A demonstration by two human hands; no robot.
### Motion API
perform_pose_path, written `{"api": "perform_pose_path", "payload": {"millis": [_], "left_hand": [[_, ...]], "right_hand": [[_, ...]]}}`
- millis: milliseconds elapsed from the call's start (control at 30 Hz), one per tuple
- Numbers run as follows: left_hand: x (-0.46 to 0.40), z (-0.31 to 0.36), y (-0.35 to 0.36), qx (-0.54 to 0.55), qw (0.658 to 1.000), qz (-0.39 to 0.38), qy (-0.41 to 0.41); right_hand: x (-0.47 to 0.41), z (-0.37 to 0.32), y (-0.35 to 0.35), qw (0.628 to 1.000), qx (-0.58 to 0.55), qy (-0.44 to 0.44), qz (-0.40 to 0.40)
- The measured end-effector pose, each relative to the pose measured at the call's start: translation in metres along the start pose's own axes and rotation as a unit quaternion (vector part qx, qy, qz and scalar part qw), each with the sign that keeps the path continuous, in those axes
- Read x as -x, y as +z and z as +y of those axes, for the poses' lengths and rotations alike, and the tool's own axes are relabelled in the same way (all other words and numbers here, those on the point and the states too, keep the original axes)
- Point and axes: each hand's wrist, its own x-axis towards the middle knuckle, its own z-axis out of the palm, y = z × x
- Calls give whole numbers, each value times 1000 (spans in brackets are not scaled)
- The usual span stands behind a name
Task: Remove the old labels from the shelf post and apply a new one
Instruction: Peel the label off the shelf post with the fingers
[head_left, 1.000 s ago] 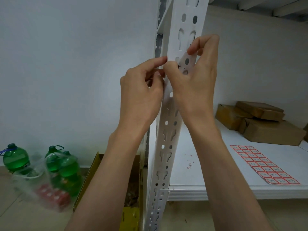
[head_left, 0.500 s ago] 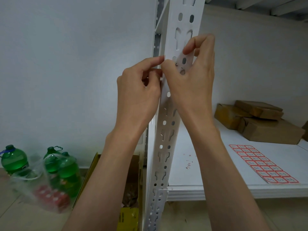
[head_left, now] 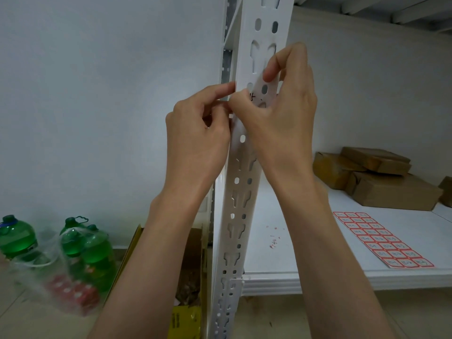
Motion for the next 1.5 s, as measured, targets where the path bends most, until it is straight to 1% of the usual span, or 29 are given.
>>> {"api": "perform_pose_path", "payload": {"millis": [200,367,467,533,633,733,967,1067,1300,1500], "left_hand": [[-1,-1,1,-1,1000,4,2],[2,4,1,-7,1000,3,-3],[2,5,1,16,1000,0,-13],[2,5,2,31,999,-1,-35],[2,3,6,35,996,-26,-72],[0,0,8,65,992,-47,-99],[-7,3,11,190,969,-75,-138],[-11,3,13,226,959,-80,-149],[-11,7,21,243,955,-67,-155],[-7,13,28,217,957,-81,-174]], "right_hand": [[2,5,2,999,35,-31,21],[0,10,-2,999,17,-37,26],[0,12,-7,1000,-23,-8,18],[2,12,-10,996,-74,40,11],[4,14,-13,980,-153,125,-17],[3,16,-12,970,-180,160,-38],[5,17,-12,964,-197,172,-48],[6,18,-11,961,-208,175,-45],[6,18,-10,958,-221,176,-48],[9,16,-8,954,-231,189,-36]]}}
